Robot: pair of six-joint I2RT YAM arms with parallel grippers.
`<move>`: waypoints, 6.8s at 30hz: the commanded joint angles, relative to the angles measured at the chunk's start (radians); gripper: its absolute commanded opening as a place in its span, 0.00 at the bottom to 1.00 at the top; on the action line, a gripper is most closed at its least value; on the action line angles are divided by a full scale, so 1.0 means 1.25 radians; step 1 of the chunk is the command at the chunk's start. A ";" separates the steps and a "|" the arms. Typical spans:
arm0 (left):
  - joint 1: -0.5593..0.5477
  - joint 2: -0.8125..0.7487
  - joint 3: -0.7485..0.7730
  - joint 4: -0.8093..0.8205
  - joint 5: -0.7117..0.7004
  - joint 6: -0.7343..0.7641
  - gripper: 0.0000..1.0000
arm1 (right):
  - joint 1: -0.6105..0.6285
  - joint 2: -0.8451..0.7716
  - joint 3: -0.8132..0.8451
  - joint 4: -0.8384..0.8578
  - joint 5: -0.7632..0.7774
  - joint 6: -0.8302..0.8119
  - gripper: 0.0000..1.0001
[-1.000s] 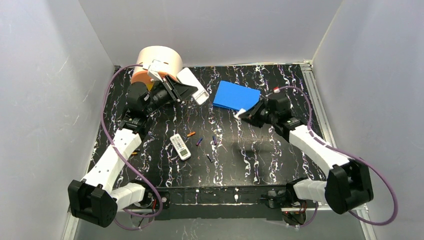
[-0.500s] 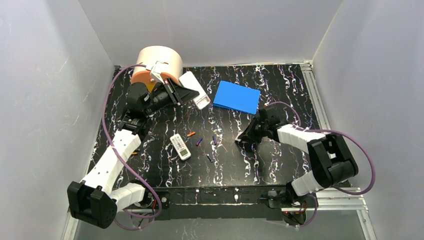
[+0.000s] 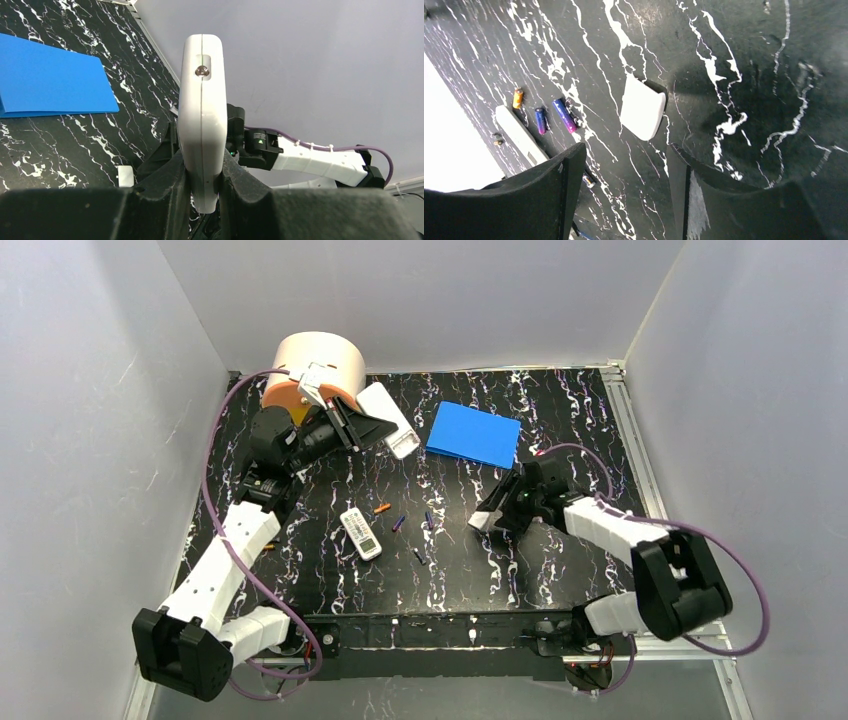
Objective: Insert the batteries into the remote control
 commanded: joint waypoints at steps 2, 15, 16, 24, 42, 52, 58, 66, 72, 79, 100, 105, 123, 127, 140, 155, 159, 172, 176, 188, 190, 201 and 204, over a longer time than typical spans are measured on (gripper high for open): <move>0.002 -0.035 0.027 0.011 0.004 0.003 0.00 | 0.000 -0.123 0.035 -0.110 0.098 -0.051 0.69; -0.001 0.006 0.100 0.095 0.008 -0.157 0.00 | 0.098 -0.268 0.202 0.509 -0.106 0.088 0.99; -0.001 0.012 0.112 0.102 0.011 -0.174 0.00 | 0.108 -0.250 0.220 0.530 -0.106 0.108 0.99; -0.001 0.044 0.163 0.142 0.031 -0.271 0.00 | 0.201 -0.070 0.467 0.482 -0.157 0.143 0.80; 0.000 0.027 0.156 0.154 0.029 -0.304 0.35 | 0.236 -0.031 0.440 0.641 -0.154 0.207 0.01; 0.077 0.011 0.173 0.100 0.242 -0.241 0.59 | 0.159 -0.012 0.585 0.320 -0.429 -0.038 0.01; 0.077 0.038 0.180 0.023 0.381 -0.180 0.48 | 0.151 0.022 0.659 0.147 -0.571 -0.159 0.01; 0.077 0.039 0.172 0.000 0.431 -0.156 0.41 | 0.151 0.052 0.694 0.035 -0.618 -0.244 0.01; 0.072 0.044 0.142 -0.007 0.454 -0.142 0.28 | 0.152 0.059 0.699 0.023 -0.617 -0.252 0.01; 0.060 0.069 0.166 -0.010 0.453 -0.137 0.27 | 0.151 0.072 0.707 0.023 -0.651 -0.260 0.01; 0.057 -0.061 0.054 -0.069 0.246 0.212 0.00 | 0.129 -0.169 0.486 0.103 -0.186 -0.263 0.88; 0.057 -0.096 0.073 -0.282 0.038 0.317 0.00 | 0.129 -0.163 0.480 -0.001 -0.097 -0.267 0.85; 0.057 -0.310 0.009 -0.499 -0.309 0.335 0.00 | 0.351 0.226 0.567 -0.337 0.261 -0.072 0.54; 0.058 -0.355 -0.005 -0.523 -0.343 0.340 0.00 | 0.397 0.306 0.623 -0.426 0.348 0.009 0.65; 0.058 -0.455 -0.031 -0.613 -0.424 0.356 0.00 | 0.463 0.569 0.844 -0.537 0.375 0.151 0.54; 0.057 -0.483 -0.032 -0.641 -0.436 0.366 0.00 | 0.490 0.645 0.903 -0.613 0.400 0.149 0.40; 0.057 -0.487 -0.034 -0.641 -0.433 0.359 0.00 | 0.496 0.674 0.932 -0.645 0.441 0.124 0.39; 0.057 -0.484 -0.041 -0.624 -0.416 0.349 0.00 | 0.500 0.674 0.889 -0.644 0.476 0.091 0.28; 0.057 -0.476 -0.041 -0.618 -0.409 0.348 0.00 | 0.500 0.671 0.881 -0.621 0.465 0.074 0.15; 0.058 -0.403 -0.030 -0.554 -0.222 0.355 0.00 | 0.499 0.461 0.853 -0.511 0.606 -0.075 0.01; 0.058 -0.382 -0.027 -0.523 -0.192 0.338 0.00 | 0.495 0.393 0.835 -0.506 0.636 -0.094 0.01; 0.057 -0.230 -0.011 -0.260 -0.021 0.144 0.00 | 0.473 0.019 0.768 -0.303 0.693 -0.232 0.03; 0.057 -0.181 -0.005 -0.164 0.044 0.065 0.00 | 0.473 -0.067 0.718 -0.152 0.602 -0.316 0.04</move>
